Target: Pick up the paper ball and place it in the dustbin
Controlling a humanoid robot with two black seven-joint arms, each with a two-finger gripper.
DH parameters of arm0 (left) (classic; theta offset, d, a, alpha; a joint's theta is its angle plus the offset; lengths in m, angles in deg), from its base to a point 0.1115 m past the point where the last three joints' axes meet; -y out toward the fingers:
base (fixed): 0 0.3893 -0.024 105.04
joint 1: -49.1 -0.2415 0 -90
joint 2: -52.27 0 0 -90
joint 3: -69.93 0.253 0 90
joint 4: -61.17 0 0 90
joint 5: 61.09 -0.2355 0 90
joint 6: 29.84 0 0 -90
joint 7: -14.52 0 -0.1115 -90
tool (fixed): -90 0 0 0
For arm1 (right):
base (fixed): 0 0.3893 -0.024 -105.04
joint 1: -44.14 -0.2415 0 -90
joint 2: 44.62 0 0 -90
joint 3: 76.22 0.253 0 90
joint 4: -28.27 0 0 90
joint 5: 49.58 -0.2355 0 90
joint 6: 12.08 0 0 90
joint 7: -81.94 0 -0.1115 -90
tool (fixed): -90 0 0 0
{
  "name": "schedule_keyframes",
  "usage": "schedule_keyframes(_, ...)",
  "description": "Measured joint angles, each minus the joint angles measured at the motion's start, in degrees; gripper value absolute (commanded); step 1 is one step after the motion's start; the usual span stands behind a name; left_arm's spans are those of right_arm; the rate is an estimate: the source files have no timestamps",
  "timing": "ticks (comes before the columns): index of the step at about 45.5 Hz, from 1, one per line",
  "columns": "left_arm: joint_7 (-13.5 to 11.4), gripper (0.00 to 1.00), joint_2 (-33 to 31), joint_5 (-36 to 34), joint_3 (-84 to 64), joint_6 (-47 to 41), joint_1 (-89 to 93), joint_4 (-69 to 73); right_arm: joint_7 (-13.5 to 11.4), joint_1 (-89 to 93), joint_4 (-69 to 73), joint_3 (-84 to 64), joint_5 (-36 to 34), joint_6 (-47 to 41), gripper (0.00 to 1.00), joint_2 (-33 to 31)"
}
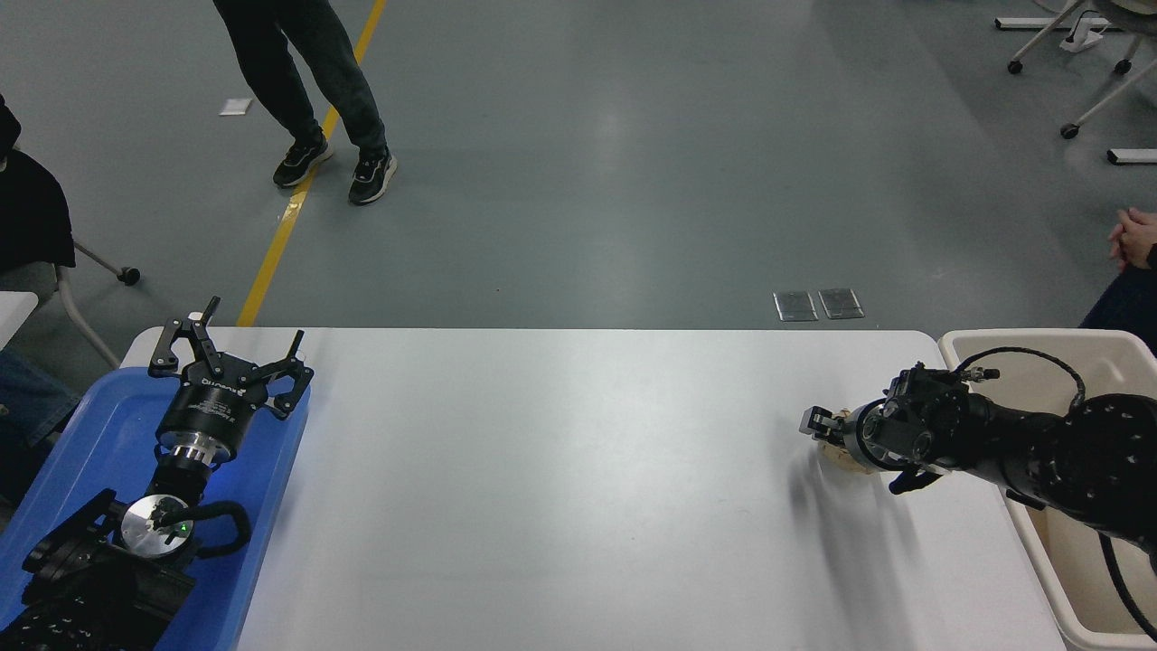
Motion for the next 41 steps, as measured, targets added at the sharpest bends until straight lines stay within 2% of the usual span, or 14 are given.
schedule_keyframes(13,0.0,0.99,0.0,0.0,0.01,0.0,0.0,0.0,-0.15,-0.82,0.52,-0.04,-0.23,-0.27,0.0,-0.41)
schedule_keyframes(22,0.0,0.99,0.0,0.0,0.01,0.0,0.0,0.0,-0.14,-5.02,5.53,-0.36,0.11,-0.87,0.0,-3.8)
schedule_keyframes(29,0.03,0.99,-0.01,0.01,0.01,0.0,0.0,0.0,0.05,-11.38,13.26,-0.59,0.54,-3.99,0.0,-9.24)
schedule_keyframes(41,0.07,0.99,0.01,0.0,0.01,0.0,0.01,-0.03,0.42,-33.17,35.49,-4.29,3.25,-18.25,0.0,-22.25)
